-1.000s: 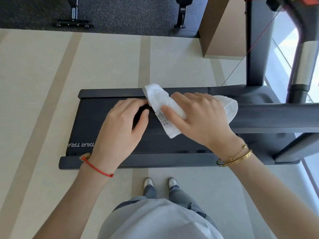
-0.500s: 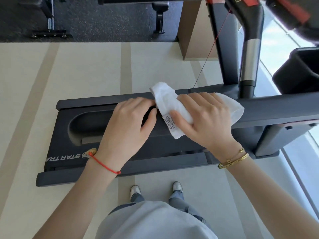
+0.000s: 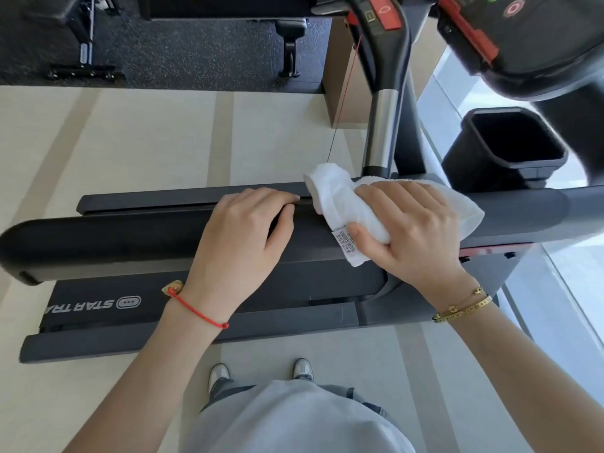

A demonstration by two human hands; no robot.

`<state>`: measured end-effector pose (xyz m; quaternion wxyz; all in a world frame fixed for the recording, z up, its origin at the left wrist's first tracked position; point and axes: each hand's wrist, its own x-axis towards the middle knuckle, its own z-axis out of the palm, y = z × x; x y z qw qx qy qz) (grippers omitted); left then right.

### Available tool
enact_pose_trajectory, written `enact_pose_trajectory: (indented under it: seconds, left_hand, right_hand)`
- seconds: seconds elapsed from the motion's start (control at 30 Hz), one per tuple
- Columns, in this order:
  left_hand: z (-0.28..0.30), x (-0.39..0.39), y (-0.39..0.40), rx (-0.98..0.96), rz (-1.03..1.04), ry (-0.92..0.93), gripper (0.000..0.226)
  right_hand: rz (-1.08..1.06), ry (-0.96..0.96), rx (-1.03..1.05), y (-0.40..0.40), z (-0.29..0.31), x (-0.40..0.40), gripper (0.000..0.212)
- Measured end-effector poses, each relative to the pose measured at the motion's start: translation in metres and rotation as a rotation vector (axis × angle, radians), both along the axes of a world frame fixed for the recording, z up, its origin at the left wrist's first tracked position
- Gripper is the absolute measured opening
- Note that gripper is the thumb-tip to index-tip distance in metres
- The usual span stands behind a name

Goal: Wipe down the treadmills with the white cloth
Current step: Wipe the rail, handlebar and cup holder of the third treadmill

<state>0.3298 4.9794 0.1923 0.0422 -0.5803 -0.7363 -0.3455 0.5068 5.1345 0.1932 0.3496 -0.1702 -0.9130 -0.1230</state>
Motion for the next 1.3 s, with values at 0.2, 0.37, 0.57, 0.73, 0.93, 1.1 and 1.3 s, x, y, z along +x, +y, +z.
enact_pose_trajectory:
  seconds: [0.2, 0.37, 0.57, 0.73, 0.93, 1.1, 1.3]
  left_hand:
    - [-0.002, 0.02, 0.012, -0.01, 0.05, 0.03, 0.027]
    - [-0.004, 0.016, 0.005, 0.003, 0.133, 0.054, 0.027]
    - [-0.008, 0.0, -0.014, 0.02, 0.213, 0.091, 0.027]
    - [-0.01, -0.023, -0.036, 0.012, 0.268, 0.123, 0.027]
    - [-0.013, -0.06, -0.07, -0.01, 0.343, 0.117, 0.03]
    - [-0.016, -0.097, -0.099, -0.041, 0.404, 0.118, 0.031]
    - [-0.018, -0.131, -0.127, -0.031, 0.442, 0.066, 0.03]
  right_hand:
    - [-0.025, -0.005, -0.006, 0.026, 0.003, 0.035, 0.037]
    - [0.002, -0.019, -0.062, 0.022, 0.006, 0.03, 0.036]
    - [0.155, -0.186, -0.113, -0.001, 0.012, -0.009, 0.045]
    - [0.179, -0.405, -0.245, -0.021, 0.027, -0.05, 0.051]
    - [0.2, -0.739, -0.598, -0.034, 0.044, -0.109, 0.048]
    - [0.331, -0.888, -0.886, -0.062, 0.046, -0.174, 0.047]
    - [0.331, -0.888, -0.802, -0.067, 0.044, -0.177, 0.037]
